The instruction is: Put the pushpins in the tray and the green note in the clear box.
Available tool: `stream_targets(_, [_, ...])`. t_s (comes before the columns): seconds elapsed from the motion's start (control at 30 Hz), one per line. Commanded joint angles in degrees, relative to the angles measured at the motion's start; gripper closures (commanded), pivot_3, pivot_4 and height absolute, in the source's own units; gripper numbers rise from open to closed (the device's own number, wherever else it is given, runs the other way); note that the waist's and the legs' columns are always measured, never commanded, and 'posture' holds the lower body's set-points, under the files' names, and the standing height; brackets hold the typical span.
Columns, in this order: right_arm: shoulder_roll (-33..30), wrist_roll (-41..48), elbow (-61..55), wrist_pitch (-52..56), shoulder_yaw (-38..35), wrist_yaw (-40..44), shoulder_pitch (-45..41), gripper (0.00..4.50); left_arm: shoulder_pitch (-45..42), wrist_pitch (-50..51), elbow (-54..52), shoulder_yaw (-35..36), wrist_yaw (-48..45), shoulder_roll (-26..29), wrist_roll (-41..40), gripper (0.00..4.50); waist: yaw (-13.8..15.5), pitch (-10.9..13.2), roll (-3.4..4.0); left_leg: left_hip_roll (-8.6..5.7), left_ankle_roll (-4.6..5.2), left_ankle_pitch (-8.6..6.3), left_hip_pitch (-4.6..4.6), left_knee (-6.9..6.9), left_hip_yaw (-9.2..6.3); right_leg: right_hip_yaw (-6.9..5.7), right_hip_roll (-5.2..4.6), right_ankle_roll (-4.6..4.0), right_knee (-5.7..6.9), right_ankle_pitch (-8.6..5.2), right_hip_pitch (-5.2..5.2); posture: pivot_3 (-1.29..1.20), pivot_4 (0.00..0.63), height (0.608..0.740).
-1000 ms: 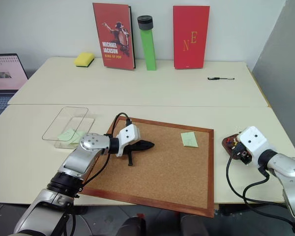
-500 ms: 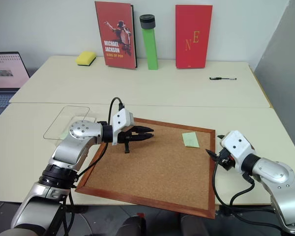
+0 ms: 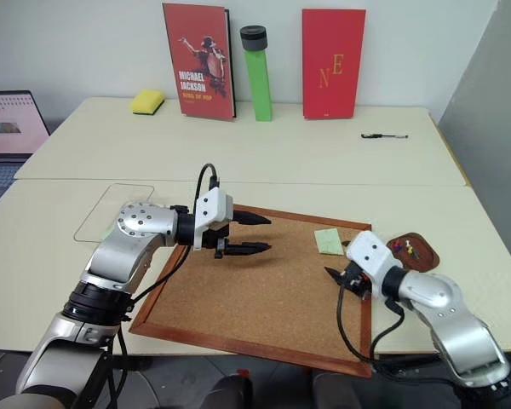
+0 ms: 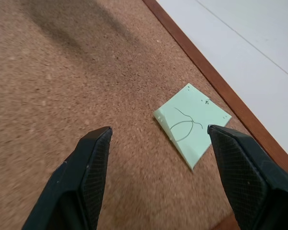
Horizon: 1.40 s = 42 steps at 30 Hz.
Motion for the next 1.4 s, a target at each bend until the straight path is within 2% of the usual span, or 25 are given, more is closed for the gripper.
stream_targets(0.03, [0.4,-3.06,5.11,-4.25,1.88,0.06,-2.95,1.14,-0.15,-1.35,-2.63,0.01,0.81,0.62,0.8,1.73,0.03,0.0,0.0,0.0,0.0,0.0,-0.02,-0.01,0.0,0.0,0.0,0.01,0.01,0.01,-0.02,0.0,0.15,0.74])
stream_targets(0.2, [0.22,-4.42,9.12,-6.85,1.93,0.86,-4.49,2.04,0.79,-1.94,-3.22,0.23,1.51,1.12,1.64,1.69,0.14,0.0,0.0,0.0,0.0,0.0,-0.13,-0.01,-0.01,0.0,0.0,0.01,0.0,0.01,-0.1,0.0,0.15,0.74])
stream_targets(0.43, [0.48,-5.39,11.19,-7.89,2.6,1.67,-5.46,3.58,0.87,-3.06,-2.89,0.06,1.91,1.11,2.27,1.69,0.19,0.0,0.0,0.0,0.0,0.0,-0.11,0.05,-0.01,0.0,0.0,0.02,0.06,0.01,-0.09,0.0,0.15,0.74])
stream_targets(0.47, [0.52,-5.52,11.25,-7.91,2.64,1.7,-5.51,3.9,0.86,-3.29,-2.82,0.04,1.93,1.05,2.36,1.69,0.19,0.0,0.0,0.0,0.0,0.0,-0.11,0.05,-0.01,0.0,0.0,0.02,0.07,0.01,-0.09,0.0,0.15,0.74])
stream_targets(0.57, [0.52,-6.24,11.52,-8.37,2.84,1.57,-5.7,4.47,0.76,-3.75,-2.45,-0.08,2.01,0.68,2.64,1.69,0.2,0.0,0.0,0.0,0.0,0.0,-0.1,0.05,-0.01,0.0,0.0,0.02,0.09,0.01,-0.09,0.0,0.15,0.74])
stream_targets(0.83, [0.2,-7.4,9.3,-9.74,3.4,2.89,-6.3,4.47,0.37,-6.27,-0.96,-0.5,2.15,0.19,3.13,1.69,0.27,0.0,0.0,0.0,0.0,0.0,-0.1,0.05,-0.01,0.0,0.0,0.02,0.1,0.02,-0.09,0.0,0.15,0.74])
stream_targets(0.97, [-0.37,-6.9,6.95,-9.18,3.06,4.65,-7.71,4.5,-1.07,-8.05,1.2,0.19,3.11,-0.77,3.27,1.16,0.27,0.0,0.01,0.0,0.0,0.0,-0.1,0.06,-0.01,0.0,0.0,0.02,0.12,0.02,-0.09,0.0,0.15,0.74])
stream_targets(1.17, [-0.97,-7.45,5.23,-9.53,2.84,5.7,-9.43,4.5,-1.61,-8.07,2.83,0.66,3.29,-2.09,2.56,0.04,0.3,0.0,0.0,-0.01,0.0,0.0,-0.08,0.08,-0.01,0.0,0.01,0.03,0.15,0.02,-0.09,0.0,0.15,0.74])
stream_targets(1.4, [0.37,-5.04,3.09,-7.58,2.24,6.38,-10.33,4.5,-2.14,-14.36,5.1,-0.27,4.52,-3.58,4.42,0.01,0.38,0.0,0.01,-0.01,0.0,0.0,-0.09,0.08,-0.01,0.0,0.0,0.03,0.16,0.02,-0.09,0.0,0.15,0.74])
